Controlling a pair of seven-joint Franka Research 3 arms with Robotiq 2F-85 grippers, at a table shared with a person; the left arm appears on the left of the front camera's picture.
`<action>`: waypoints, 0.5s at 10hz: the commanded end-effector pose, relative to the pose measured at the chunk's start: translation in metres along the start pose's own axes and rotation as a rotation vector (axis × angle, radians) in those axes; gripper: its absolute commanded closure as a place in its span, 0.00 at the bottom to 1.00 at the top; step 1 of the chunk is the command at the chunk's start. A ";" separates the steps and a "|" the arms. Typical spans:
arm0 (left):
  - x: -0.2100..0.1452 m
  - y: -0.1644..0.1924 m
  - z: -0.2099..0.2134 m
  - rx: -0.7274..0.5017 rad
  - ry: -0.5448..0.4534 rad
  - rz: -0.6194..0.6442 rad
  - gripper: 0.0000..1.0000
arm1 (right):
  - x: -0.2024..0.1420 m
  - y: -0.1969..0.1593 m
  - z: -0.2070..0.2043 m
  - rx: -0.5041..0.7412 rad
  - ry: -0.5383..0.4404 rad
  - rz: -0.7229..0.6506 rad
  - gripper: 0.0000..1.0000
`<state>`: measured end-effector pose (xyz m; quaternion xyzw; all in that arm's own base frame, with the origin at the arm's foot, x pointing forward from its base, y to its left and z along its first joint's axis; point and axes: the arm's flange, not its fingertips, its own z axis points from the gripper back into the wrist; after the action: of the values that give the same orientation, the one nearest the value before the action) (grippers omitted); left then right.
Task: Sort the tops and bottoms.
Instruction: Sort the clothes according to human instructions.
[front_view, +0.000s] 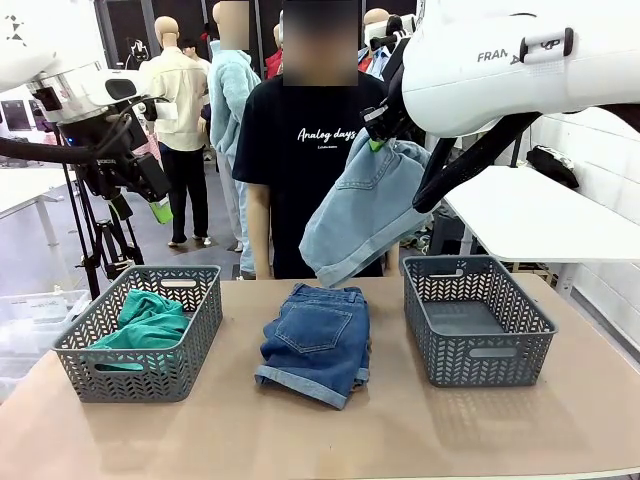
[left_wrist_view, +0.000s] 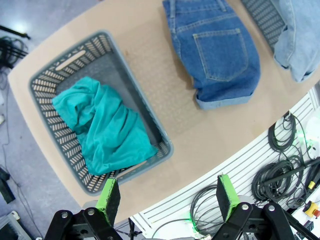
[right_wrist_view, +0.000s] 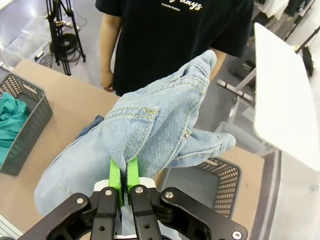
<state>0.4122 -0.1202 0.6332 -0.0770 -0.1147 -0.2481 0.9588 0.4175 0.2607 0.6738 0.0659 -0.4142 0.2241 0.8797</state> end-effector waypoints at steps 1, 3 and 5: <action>0.000 0.000 0.001 0.002 -0.007 0.012 0.00 | 0.001 -0.001 0.004 -0.002 -0.013 0.001 1.00; 0.000 0.000 0.001 0.002 -0.007 0.012 0.00 | 0.001 -0.001 0.004 -0.002 -0.013 0.001 1.00; 0.000 0.000 0.001 0.002 -0.007 0.012 0.00 | 0.001 -0.001 0.004 -0.002 -0.013 0.001 1.00</action>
<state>0.4122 -0.1202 0.6332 -0.0770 -0.1147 -0.2481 0.9588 0.4175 0.2607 0.6738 0.0659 -0.4142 0.2241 0.8797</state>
